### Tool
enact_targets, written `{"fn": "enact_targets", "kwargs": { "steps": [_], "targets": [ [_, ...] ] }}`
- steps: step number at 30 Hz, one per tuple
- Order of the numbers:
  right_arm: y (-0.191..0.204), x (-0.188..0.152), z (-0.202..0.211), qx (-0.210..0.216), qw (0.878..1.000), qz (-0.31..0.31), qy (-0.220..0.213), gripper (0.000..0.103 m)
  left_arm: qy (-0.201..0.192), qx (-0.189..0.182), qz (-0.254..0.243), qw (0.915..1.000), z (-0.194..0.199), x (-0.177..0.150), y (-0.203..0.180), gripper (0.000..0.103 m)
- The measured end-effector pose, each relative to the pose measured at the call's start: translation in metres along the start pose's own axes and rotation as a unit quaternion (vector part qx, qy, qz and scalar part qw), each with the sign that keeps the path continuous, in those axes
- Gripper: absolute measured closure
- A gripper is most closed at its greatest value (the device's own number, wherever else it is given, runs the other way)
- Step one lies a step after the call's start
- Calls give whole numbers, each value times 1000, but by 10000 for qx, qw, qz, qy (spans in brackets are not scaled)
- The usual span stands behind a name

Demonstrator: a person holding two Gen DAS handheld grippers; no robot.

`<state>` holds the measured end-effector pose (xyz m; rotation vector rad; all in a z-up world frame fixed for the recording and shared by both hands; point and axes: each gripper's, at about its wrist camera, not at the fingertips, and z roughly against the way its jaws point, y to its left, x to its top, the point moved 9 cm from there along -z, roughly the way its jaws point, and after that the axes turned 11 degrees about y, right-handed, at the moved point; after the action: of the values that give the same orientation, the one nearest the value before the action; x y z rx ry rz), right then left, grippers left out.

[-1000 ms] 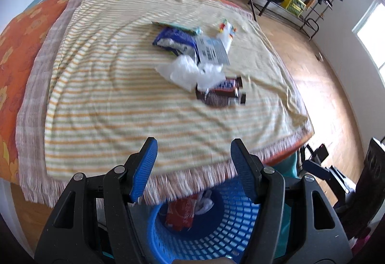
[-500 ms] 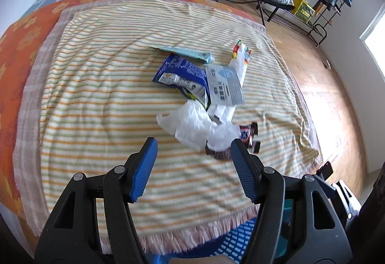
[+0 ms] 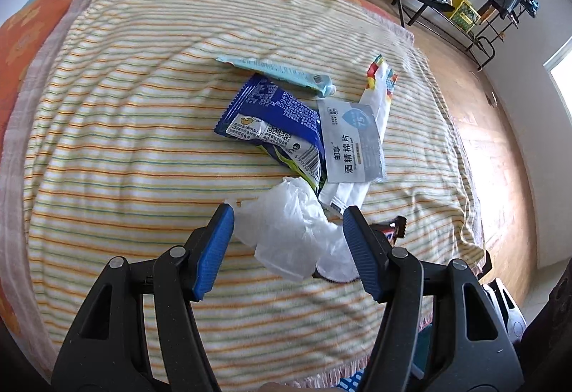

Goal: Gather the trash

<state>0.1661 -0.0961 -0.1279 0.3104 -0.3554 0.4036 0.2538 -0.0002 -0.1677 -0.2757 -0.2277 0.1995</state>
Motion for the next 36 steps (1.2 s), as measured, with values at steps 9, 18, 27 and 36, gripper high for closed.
{"fn": "enact_targets", "kwargs": {
  "steps": [9, 18, 27, 36],
  "targets": [
    [1, 14, -22, -92, 9999, 4, 75, 7, 151, 215, -83, 9996, -17, 5, 8, 50],
    [5, 25, -46, -165, 9997, 0, 194, 7, 19, 123, -102, 9999, -11, 12, 11, 82],
    [6, 33, -64, -411, 9989, 21, 234, 10, -21, 91, -95, 9999, -11, 12, 15, 85],
    [-4, 34, -55, -460, 9986, 62, 255, 66, -136, 51, -46, 9999, -1, 9, 19, 87]
  ]
}}
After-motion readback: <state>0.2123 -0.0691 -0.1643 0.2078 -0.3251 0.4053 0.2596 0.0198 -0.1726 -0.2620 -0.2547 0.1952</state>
